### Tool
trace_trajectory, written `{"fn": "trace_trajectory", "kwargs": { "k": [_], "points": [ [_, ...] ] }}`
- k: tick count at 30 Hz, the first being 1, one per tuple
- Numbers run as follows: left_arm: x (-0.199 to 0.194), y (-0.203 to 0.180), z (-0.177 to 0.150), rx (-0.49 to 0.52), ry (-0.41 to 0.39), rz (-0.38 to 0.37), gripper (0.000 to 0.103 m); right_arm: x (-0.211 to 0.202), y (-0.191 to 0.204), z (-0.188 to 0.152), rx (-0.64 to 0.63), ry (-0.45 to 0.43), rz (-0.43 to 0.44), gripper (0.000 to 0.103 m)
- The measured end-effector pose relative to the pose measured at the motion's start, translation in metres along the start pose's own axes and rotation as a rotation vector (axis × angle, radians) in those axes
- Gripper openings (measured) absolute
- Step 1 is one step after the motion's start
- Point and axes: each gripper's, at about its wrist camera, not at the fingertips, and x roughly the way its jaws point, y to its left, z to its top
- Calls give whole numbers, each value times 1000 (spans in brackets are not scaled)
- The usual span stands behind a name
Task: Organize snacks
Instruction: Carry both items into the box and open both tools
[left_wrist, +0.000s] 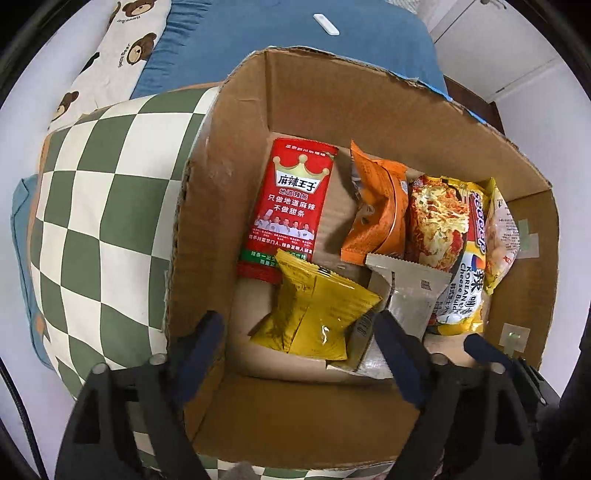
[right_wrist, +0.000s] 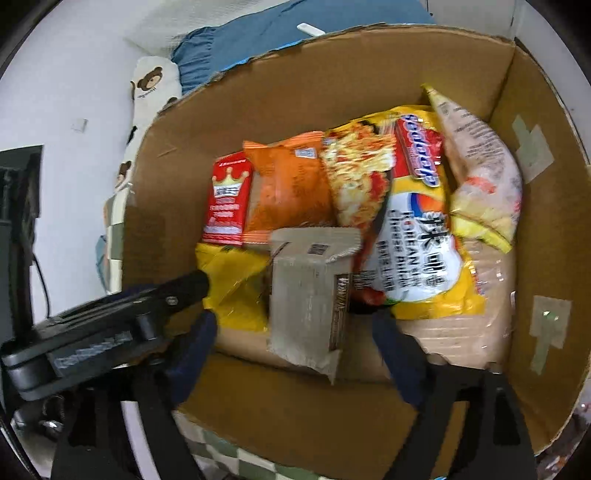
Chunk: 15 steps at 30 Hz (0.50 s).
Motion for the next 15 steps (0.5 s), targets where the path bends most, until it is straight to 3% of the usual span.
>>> {"fn": "trace_trajectory", "kwargs": {
  "k": [7, 15],
  "points": [
    [-1, -7, -11, 23, -12, 29, 84, -8, -2, -5, -73, -15, -101, 98],
    [-13, -16, -35, 44, -88, 54, 84, -32, -17, -20, -128, -92, -206, 98]
  ]
}}
